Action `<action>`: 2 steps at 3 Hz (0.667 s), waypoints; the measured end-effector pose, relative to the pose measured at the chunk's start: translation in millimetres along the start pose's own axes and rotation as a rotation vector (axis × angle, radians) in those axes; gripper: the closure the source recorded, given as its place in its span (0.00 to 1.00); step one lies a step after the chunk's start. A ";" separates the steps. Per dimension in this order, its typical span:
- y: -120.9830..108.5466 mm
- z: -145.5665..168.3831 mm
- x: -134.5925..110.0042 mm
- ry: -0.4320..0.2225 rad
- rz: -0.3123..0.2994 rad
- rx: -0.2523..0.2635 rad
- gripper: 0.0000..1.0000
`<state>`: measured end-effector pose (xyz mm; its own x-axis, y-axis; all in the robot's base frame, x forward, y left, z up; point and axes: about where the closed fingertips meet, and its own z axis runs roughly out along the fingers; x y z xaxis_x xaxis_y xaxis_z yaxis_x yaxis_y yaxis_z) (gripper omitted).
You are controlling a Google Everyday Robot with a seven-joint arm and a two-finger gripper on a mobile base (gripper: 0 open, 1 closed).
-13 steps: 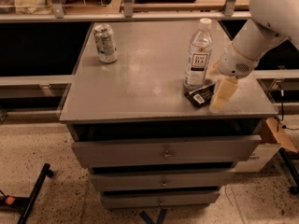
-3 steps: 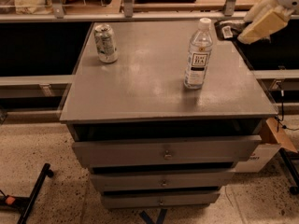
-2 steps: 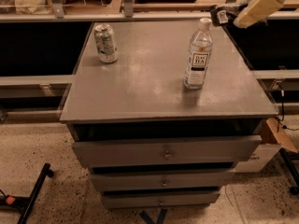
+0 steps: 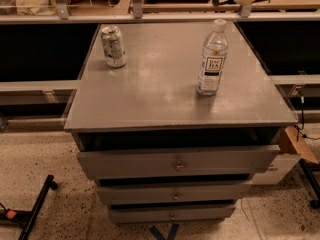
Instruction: Move rxbar chocolate near 7up can
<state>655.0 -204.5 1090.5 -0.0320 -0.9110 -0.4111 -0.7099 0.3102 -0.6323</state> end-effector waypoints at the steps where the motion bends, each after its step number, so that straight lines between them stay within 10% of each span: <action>1: -6.2 19.8 -48.8 -0.071 -0.041 0.004 1.00; 2: 0.9 43.1 -99.4 -0.155 -0.066 -0.026 1.00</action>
Offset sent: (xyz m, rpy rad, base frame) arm 0.0465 0.1703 0.0178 0.1245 -0.0541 0.2533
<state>687.8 -101.9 1102.5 0.1224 -0.8759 -0.4666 -0.7246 0.2424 -0.6451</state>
